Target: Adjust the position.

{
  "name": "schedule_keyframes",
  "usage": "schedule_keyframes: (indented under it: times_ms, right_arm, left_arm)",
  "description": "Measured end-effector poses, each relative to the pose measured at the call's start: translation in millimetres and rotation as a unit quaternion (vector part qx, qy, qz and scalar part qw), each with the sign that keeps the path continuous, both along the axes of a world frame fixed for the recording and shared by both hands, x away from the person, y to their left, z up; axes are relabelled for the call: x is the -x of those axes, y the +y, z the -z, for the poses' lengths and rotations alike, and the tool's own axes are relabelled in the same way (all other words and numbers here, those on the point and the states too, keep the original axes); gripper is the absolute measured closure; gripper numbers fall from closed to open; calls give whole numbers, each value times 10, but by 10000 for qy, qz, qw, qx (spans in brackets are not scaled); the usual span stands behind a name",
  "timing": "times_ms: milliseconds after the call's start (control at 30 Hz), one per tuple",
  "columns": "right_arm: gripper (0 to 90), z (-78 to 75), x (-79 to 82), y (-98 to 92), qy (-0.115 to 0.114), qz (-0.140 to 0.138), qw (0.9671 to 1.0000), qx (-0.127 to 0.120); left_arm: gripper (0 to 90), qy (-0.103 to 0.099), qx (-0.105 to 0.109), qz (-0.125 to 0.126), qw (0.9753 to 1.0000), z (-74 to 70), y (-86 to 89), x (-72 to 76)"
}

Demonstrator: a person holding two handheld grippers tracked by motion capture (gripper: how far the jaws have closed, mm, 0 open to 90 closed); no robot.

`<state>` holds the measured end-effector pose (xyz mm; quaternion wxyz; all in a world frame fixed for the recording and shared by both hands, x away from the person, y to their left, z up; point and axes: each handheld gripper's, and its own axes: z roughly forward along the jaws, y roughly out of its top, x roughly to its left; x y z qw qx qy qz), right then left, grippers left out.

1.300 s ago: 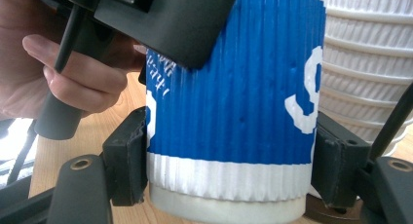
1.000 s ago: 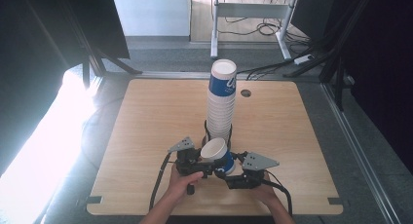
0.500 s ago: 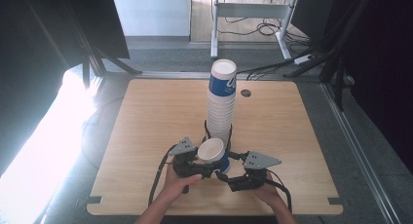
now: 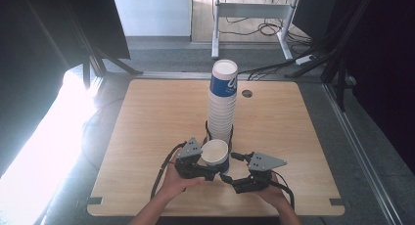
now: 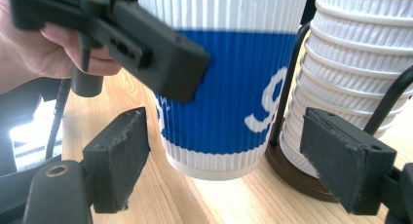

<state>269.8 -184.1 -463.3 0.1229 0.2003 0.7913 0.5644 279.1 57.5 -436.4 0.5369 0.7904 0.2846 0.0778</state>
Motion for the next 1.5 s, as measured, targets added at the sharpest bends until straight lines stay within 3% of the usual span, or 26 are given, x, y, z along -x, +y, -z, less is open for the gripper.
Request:
schedule_keyframes:
  times_ms: [133,233,467,633,800,933,1133,1333,1500]
  right_arm:
    - [177,1,-3,6,47,-37,10000,34]
    - [172,17,-4,27,79,-70,9999,75]
    - [152,67,2,120,96,-111,9996,223]
    - [147,80,8,166,63,-108,9995,273]
    - [151,99,5,207,36,-129,9994,327]
    - [180,115,16,222,-39,-161,9990,405]
    - [232,121,23,213,-126,-153,9990,411]
    - [206,115,15,210,-101,-169,9994,287]
    - [236,130,30,231,-159,-150,9991,360]
  left_arm:
    - [209,-188,-343,13,9992,-31,-38,19]
    - [209,-371,-648,43,9972,-51,-71,42]
    - [208,-472,-850,143,9952,-65,-115,65]
    - [208,-582,-1215,324,9903,-51,-177,89]
    - [207,-611,-1371,528,9873,-34,-232,103]
    - [204,-679,-1427,580,9857,-30,-241,111]
    - [202,-587,-1265,637,9882,-41,-202,94]
    - [207,-549,-1090,707,9900,-47,-202,93]
    - [207,-650,-1111,774,9887,-74,-226,115]
